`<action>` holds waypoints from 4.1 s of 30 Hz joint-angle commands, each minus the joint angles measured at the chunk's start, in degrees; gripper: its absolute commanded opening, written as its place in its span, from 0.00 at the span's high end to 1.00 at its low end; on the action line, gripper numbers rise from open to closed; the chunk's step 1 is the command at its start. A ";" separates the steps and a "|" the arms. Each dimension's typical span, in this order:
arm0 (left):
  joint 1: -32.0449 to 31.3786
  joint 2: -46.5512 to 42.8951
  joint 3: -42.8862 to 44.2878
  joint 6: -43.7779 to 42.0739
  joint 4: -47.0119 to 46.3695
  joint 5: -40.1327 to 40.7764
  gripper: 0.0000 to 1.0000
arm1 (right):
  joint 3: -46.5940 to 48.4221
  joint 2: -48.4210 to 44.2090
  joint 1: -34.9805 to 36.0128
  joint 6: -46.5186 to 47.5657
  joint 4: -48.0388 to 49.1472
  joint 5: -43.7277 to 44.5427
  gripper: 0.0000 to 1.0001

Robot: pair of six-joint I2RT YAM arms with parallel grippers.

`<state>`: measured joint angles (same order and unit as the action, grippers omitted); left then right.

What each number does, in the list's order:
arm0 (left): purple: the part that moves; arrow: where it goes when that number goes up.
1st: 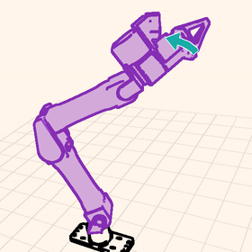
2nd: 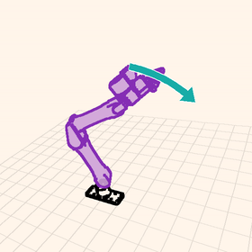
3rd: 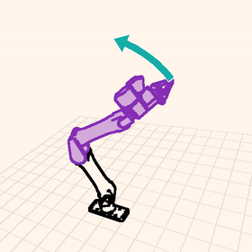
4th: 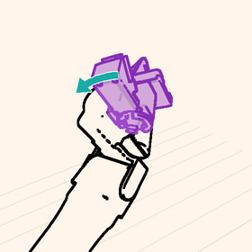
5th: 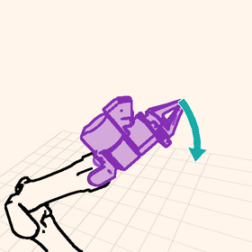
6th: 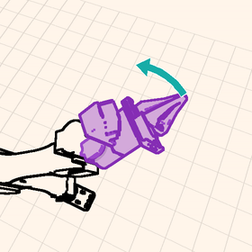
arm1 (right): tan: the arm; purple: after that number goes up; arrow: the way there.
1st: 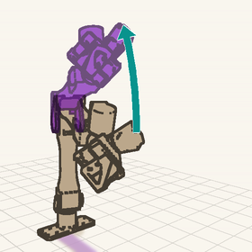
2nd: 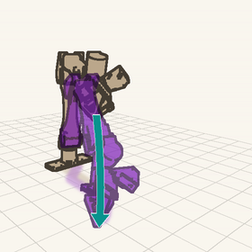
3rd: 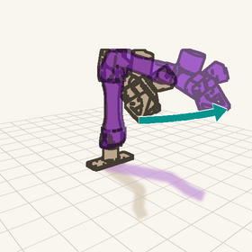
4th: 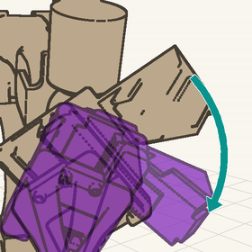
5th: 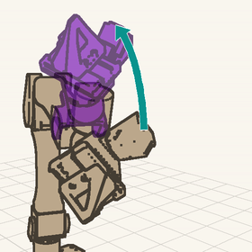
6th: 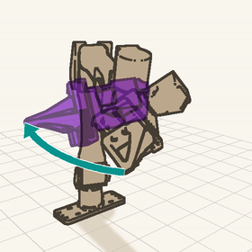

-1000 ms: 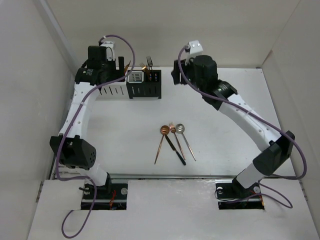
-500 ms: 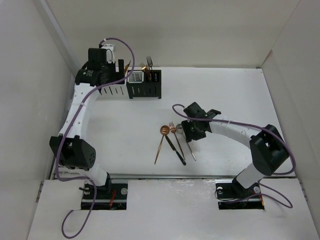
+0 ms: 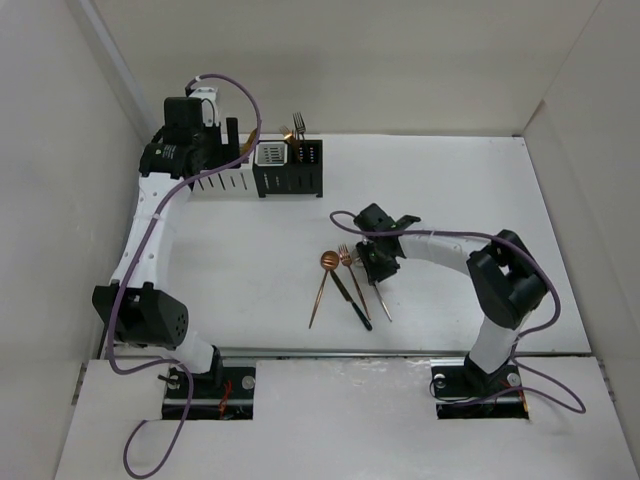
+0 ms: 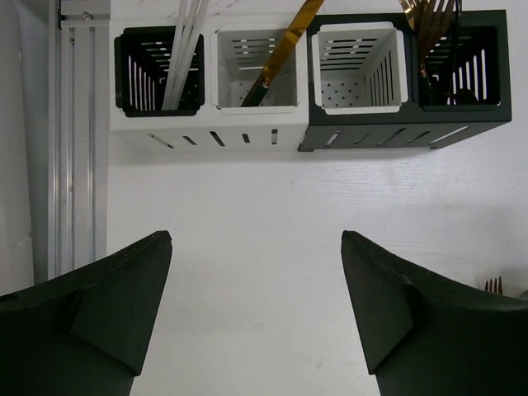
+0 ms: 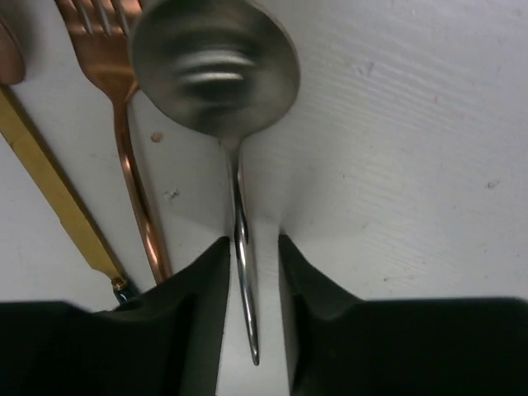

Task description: Sort the eating utensils into containers

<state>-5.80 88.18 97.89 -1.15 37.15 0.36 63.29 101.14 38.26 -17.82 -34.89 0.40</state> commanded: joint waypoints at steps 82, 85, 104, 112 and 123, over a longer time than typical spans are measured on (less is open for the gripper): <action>3.61 -5.13 -2.26 -1.05 -3.04 4.12 0.16 | 0.26 -5.35 8.41 -1.69 10.46 3.46 0.58; 3.61 -5.74 -2.88 -1.05 -3.04 4.12 0.16 | 0.26 -2.71 8.94 -1.69 11.08 4.25 0.59; 4.66 -6.45 -3.93 -2.10 -3.04 7.02 0.15 | 28.97 3.10 8.94 1.37 -7.65 33.42 1.00; 5.19 -4.86 -3.93 -2.10 -3.04 6.49 0.15 | 39.35 3.87 7.80 32.12 38.98 30.02 1.00; 5.72 -3.02 -3.93 -2.10 -3.04 7.02 0.15 | 59.67 32.26 2.43 33.21 70.30 21.23 1.00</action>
<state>-0.51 85.52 94.19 -2.94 35.42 6.57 120.70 129.60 41.10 14.50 23.35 24.32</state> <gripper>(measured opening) 0.848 0.030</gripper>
